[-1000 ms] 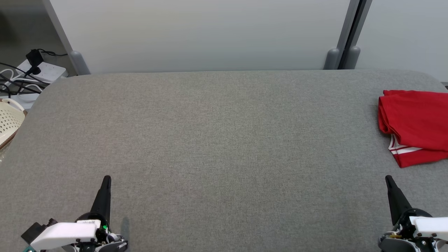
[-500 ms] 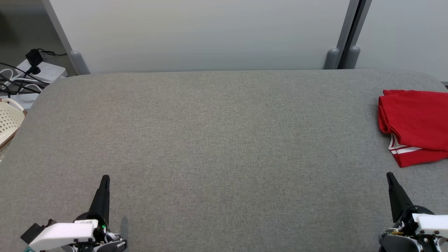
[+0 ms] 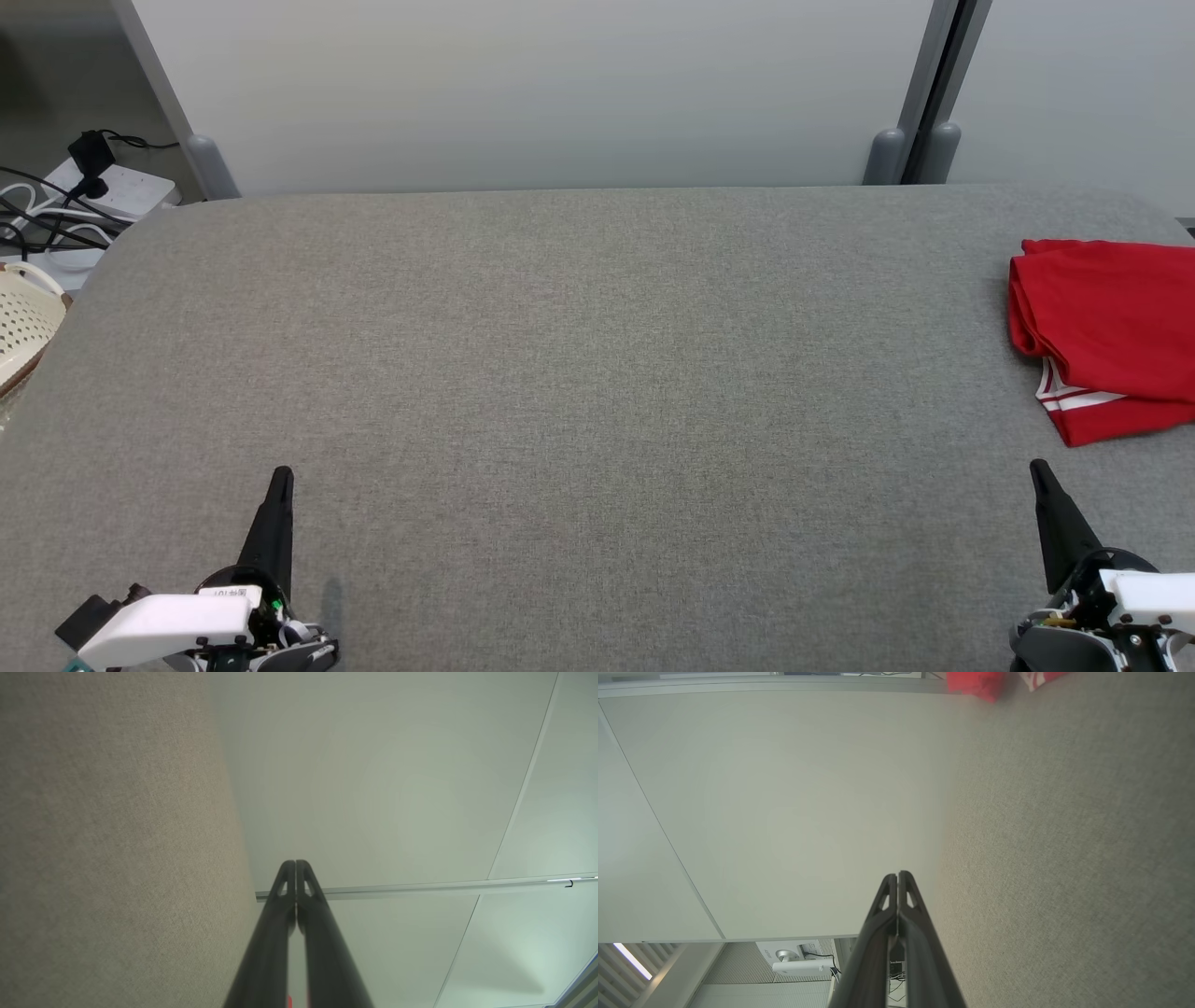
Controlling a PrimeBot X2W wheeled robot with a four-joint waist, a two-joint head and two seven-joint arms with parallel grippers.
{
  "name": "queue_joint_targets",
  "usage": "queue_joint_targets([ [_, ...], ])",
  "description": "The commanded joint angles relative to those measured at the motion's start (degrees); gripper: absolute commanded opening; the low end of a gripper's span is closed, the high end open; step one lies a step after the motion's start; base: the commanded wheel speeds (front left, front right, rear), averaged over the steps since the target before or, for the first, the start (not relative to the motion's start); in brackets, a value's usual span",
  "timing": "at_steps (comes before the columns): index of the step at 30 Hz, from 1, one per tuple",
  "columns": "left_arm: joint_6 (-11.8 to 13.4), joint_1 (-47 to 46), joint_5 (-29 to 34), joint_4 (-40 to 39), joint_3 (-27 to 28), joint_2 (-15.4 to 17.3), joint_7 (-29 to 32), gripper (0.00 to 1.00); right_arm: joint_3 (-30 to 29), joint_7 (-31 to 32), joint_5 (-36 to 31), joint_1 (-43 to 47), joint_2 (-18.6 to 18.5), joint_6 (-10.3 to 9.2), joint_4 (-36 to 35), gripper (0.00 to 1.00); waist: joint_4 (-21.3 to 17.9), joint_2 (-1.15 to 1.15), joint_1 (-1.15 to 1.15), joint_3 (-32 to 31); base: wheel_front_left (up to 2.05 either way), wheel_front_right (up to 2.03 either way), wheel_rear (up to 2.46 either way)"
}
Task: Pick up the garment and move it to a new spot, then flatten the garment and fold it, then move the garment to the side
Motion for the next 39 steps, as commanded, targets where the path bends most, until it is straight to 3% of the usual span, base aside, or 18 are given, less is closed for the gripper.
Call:
queue_joint_targets([
  [1,-0.45,-3.29,-0.17,-1.29,2.02,0.70,0.17,0.00,1.04,0.42,-0.04,-2.27,-0.51,0.09,-1.45,0.00,0.00,0.00,0.00,0.00,0.00,0.00,0.00],
  [39,-0.45,-3.31,0.05,-1.28,2.29,0.51,0.38,0.00,0.74,0.66,-0.29,-2.29,-0.30,0.09,-1.44,0.00,0.00,0.00,0.00,0.00,0.00,0.00,0.00],
])
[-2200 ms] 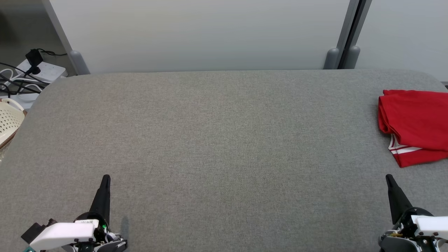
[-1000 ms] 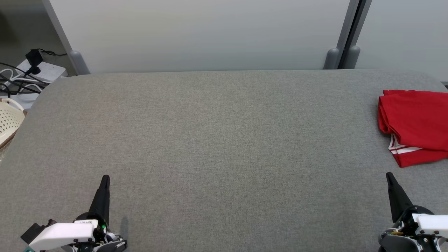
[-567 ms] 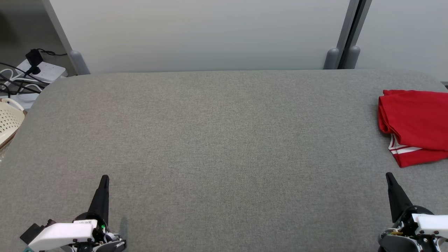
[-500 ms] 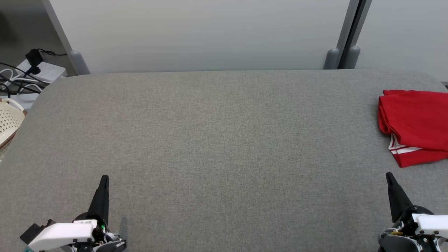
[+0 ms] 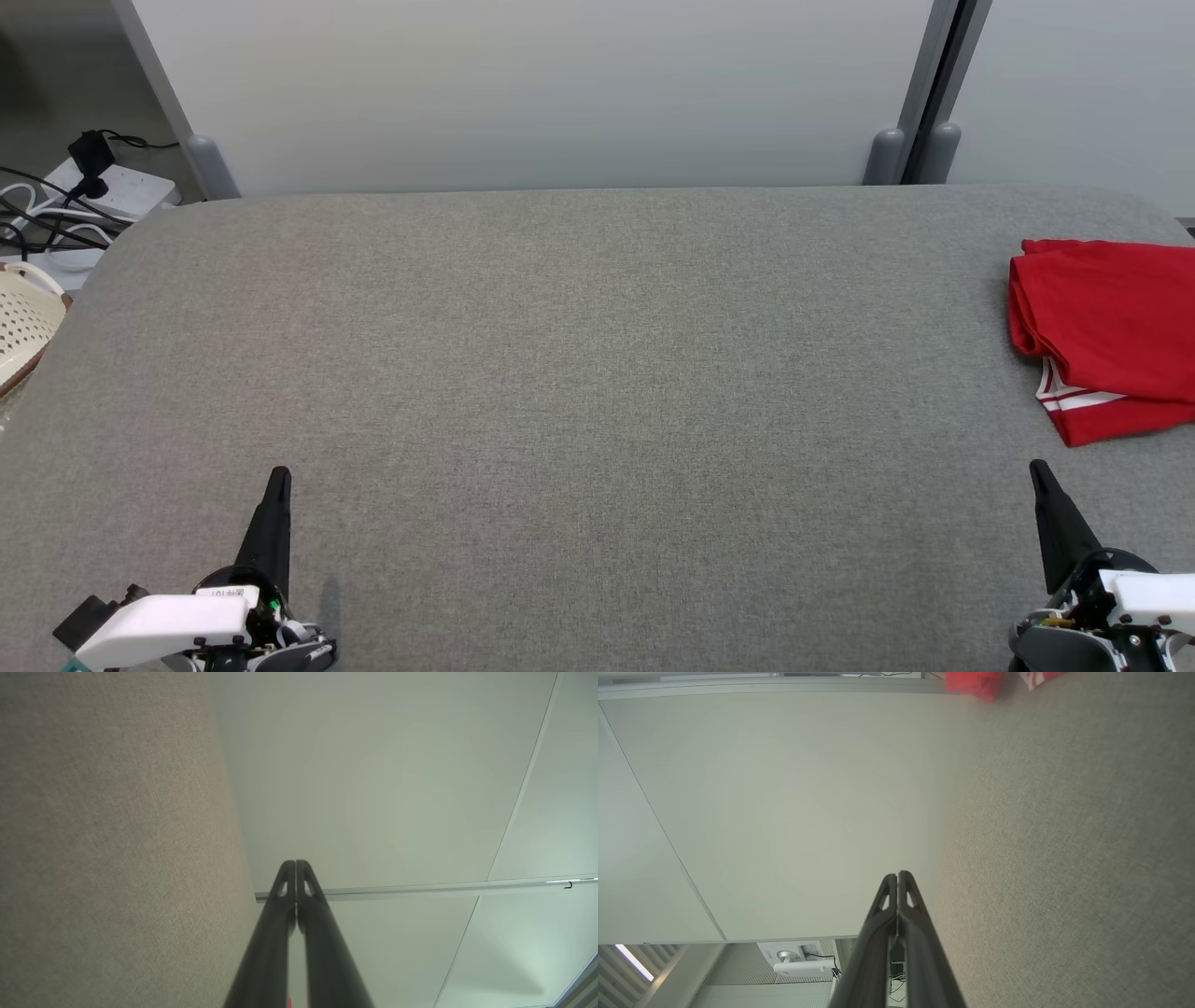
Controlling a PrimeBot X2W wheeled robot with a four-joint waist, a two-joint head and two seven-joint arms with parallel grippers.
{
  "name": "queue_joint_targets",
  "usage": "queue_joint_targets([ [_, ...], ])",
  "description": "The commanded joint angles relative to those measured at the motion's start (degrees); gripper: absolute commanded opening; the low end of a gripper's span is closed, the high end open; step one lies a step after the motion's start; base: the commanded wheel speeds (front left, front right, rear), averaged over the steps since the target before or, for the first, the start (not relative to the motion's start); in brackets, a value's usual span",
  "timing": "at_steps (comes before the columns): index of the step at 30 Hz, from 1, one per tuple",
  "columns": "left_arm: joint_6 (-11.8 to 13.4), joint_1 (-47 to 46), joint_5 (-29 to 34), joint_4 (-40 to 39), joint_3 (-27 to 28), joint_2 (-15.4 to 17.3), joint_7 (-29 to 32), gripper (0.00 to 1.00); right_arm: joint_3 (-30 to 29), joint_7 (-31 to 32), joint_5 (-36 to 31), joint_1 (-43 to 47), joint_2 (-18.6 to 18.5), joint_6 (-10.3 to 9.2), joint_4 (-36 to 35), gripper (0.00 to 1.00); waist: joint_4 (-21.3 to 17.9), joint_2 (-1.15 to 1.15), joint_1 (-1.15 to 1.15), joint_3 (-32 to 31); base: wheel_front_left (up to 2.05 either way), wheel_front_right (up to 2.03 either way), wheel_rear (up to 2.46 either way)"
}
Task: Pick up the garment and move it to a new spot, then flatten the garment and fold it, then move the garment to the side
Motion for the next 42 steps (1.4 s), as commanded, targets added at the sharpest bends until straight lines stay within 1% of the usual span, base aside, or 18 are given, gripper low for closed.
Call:
queue_joint_targets([
  [1,-0.45,-3.31,0.04,-1.28,1.89,0.60,0.22,0.00,0.98,0.59,-0.28,-2.28,-0.61,0.09,-1.46,0.00,0.00,0.00,0.00,0.00,0.00,0.00,0.00],
  [42,-0.45,-3.33,0.19,-1.28,2.06,0.48,0.36,0.00,0.79,0.74,-0.44,-2.30,-0.47,0.09,-1.45,0.00,0.00,0.00,0.00,0.00,0.00,0.00,0.00],
])
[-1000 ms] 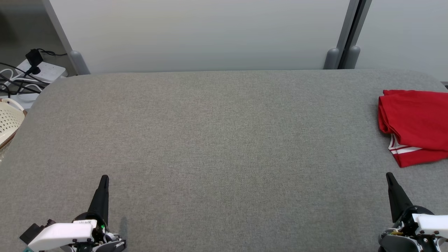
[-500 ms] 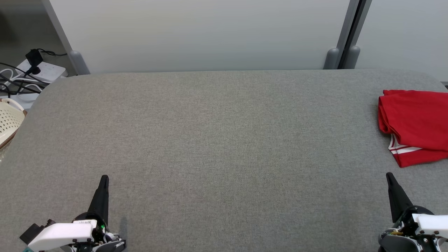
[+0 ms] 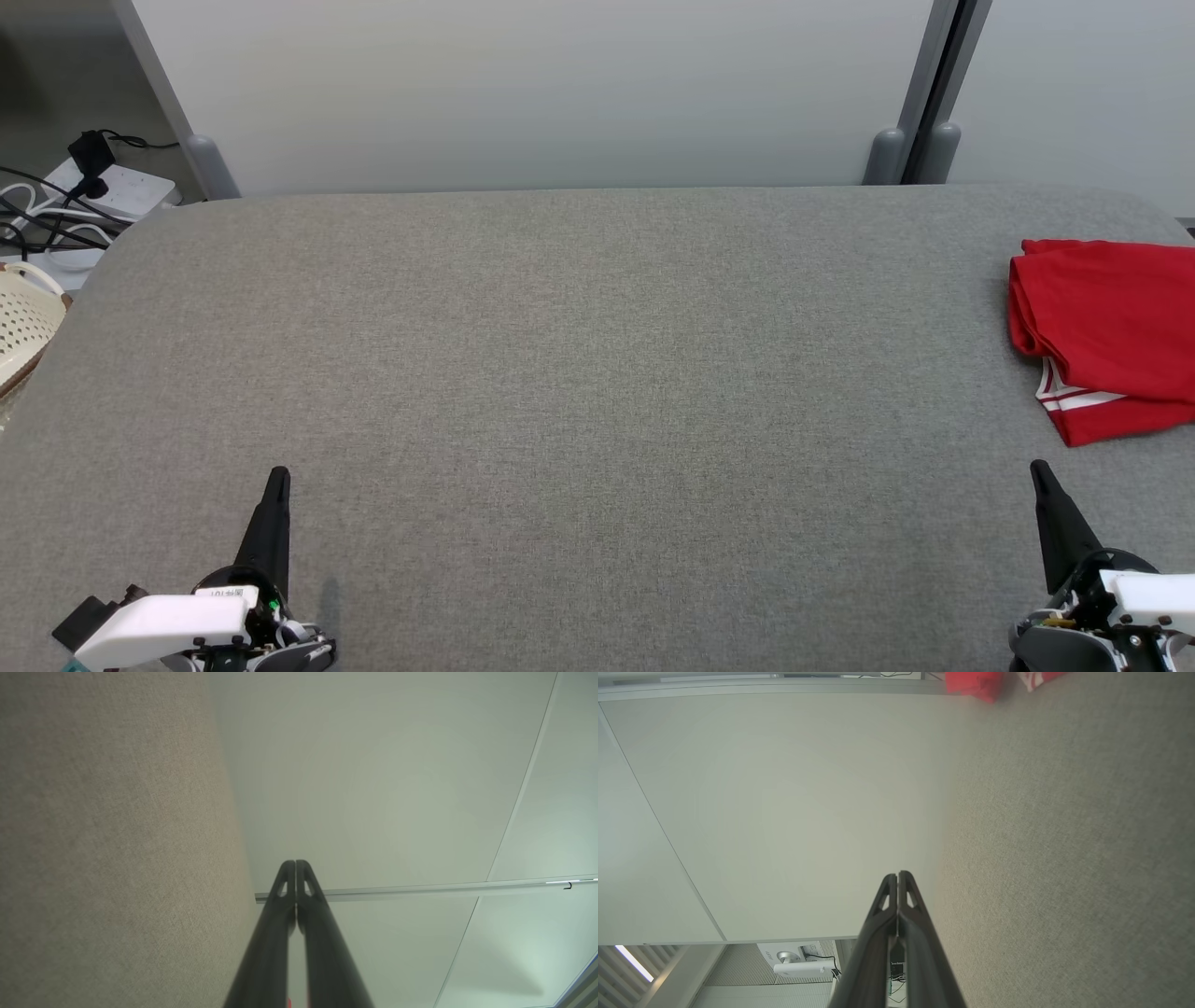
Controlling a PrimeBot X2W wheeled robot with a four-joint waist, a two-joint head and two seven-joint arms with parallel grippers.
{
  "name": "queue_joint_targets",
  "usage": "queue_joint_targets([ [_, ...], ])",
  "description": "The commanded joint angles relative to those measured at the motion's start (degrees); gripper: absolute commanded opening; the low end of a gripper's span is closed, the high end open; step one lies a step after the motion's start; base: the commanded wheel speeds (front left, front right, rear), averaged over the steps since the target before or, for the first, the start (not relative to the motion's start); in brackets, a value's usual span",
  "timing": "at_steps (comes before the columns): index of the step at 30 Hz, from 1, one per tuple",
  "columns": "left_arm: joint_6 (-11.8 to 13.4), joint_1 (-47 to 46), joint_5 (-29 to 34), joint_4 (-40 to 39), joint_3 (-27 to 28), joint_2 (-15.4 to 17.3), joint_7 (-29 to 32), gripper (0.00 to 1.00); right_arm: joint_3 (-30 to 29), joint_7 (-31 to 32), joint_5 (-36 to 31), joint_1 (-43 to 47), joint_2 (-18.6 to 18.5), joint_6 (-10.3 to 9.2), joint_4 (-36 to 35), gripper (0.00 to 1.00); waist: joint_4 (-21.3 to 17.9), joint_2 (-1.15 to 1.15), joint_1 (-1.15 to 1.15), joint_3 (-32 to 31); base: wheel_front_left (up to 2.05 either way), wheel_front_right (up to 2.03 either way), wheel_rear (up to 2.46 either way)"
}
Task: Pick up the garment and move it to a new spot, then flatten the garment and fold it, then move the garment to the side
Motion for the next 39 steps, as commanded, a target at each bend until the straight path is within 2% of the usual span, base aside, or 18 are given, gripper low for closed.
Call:
queue_joint_targets([
  [1,-0.44,-3.33,0.11,-1.28,1.89,0.56,0.34,0.00,0.97,0.72,-0.37,-2.29,-0.57,0.09,-1.49,0.00,0.00,0.00,0.00,0.00,0.00,0.00,0.00],
  [39,-0.44,-3.34,0.18,-1.28,1.97,0.50,0.41,0.00,0.88,0.80,-0.45,-2.30,-0.50,0.09,-1.49,0.00,0.00,0.00,0.00,0.00,0.00,0.00,0.00],
])
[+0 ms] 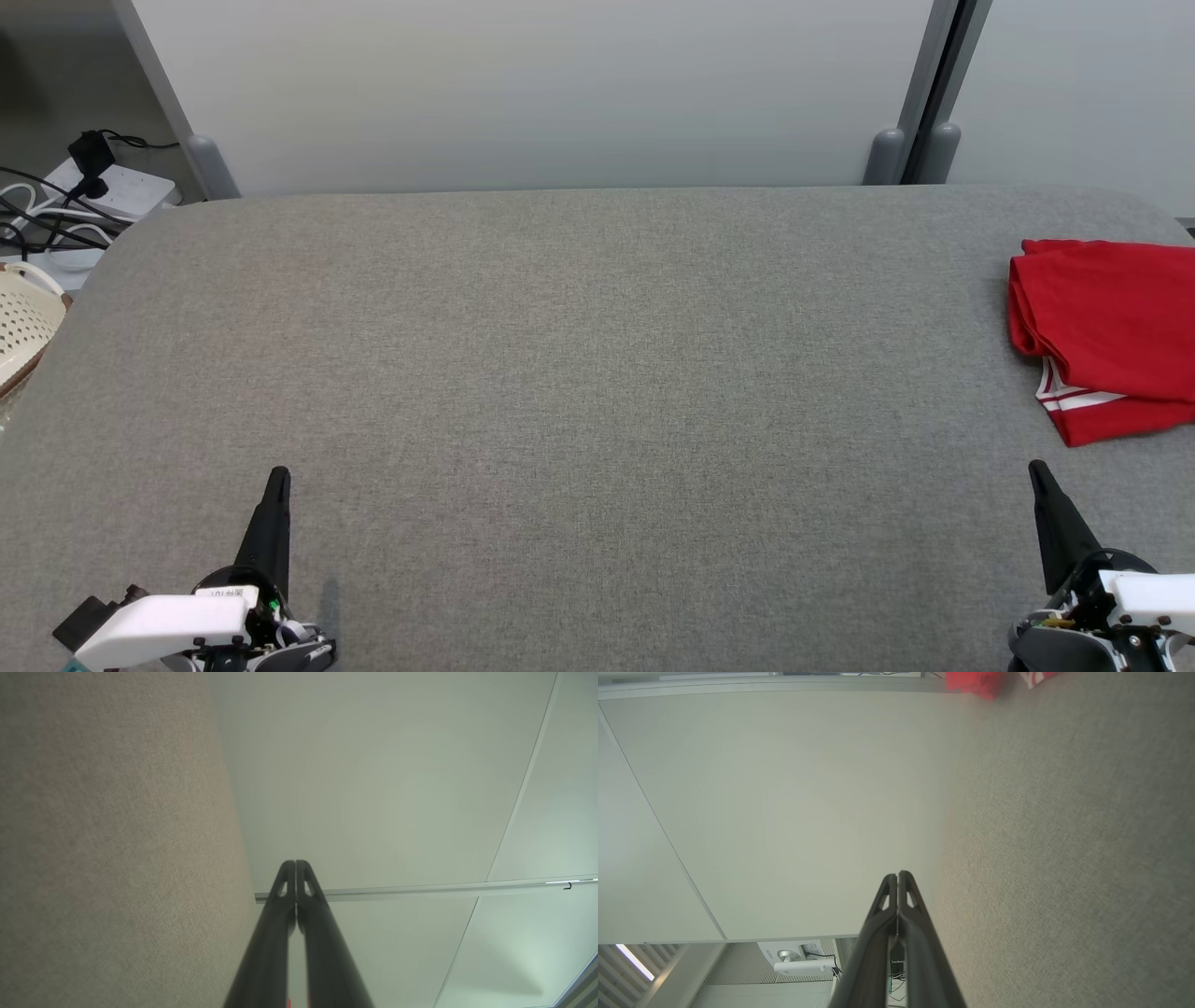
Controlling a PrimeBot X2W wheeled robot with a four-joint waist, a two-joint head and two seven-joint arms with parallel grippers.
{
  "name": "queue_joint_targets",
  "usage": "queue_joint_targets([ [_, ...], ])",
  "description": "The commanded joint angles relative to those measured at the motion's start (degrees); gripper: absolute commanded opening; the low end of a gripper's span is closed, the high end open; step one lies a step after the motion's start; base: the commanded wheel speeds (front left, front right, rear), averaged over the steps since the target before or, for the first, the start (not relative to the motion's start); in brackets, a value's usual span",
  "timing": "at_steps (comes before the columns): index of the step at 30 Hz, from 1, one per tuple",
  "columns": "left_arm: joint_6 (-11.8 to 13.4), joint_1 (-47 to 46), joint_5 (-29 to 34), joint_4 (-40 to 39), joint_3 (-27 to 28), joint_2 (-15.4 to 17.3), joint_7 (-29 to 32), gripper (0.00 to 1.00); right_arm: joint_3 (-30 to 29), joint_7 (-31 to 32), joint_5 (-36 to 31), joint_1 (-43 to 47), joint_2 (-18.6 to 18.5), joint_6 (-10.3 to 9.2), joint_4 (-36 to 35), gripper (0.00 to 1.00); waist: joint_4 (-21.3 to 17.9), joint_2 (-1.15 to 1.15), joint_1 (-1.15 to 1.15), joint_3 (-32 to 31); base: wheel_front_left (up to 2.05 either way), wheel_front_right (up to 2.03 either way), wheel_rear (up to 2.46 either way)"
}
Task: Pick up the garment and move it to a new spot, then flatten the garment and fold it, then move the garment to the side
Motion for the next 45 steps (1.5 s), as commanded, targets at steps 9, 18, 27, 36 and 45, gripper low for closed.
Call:
queue_joint_targets([
  [9,-0.44,-3.34,0.19,-1.29,1.92,0.56,0.36,0.00,0.93,0.42,-0.45,-2.30,-0.57,0.09,-1.51,0.00,0.00,0.00,0.00,0.00,0.00,0.00,0.00],
  [18,-0.44,-3.34,0.19,-1.29,1.93,0.55,0.37,0.00,0.91,0.43,-0.46,-2.30,-0.56,0.09,-1.51,0.00,0.00,0.00,0.00,0.00,0.00,0.00,0.00],
  [27,-0.44,-3.34,0.20,-1.29,1.94,0.55,0.38,0.00,0.90,0.44,-0.47,-2.30,-0.55,0.09,-1.51,0.00,0.00,0.00,0.00,0.00,0.00,0.00,0.00],
  [36,-0.44,-3.34,0.21,-1.29,1.95,0.54,0.39,0.00,0.89,0.45,-0.48,-2.30,-0.54,0.09,-1.51,0.00,0.00,0.00,0.00,0.00,0.00,0.00,0.00],
  [45,-0.44,-3.34,0.22,-1.29,1.96,0.53,0.40,0.00,0.88,0.46,-0.49,-2.30,-0.54,0.09,-1.51,0.00,0.00,0.00,0.00,0.00,0.00,0.00,0.00],
])
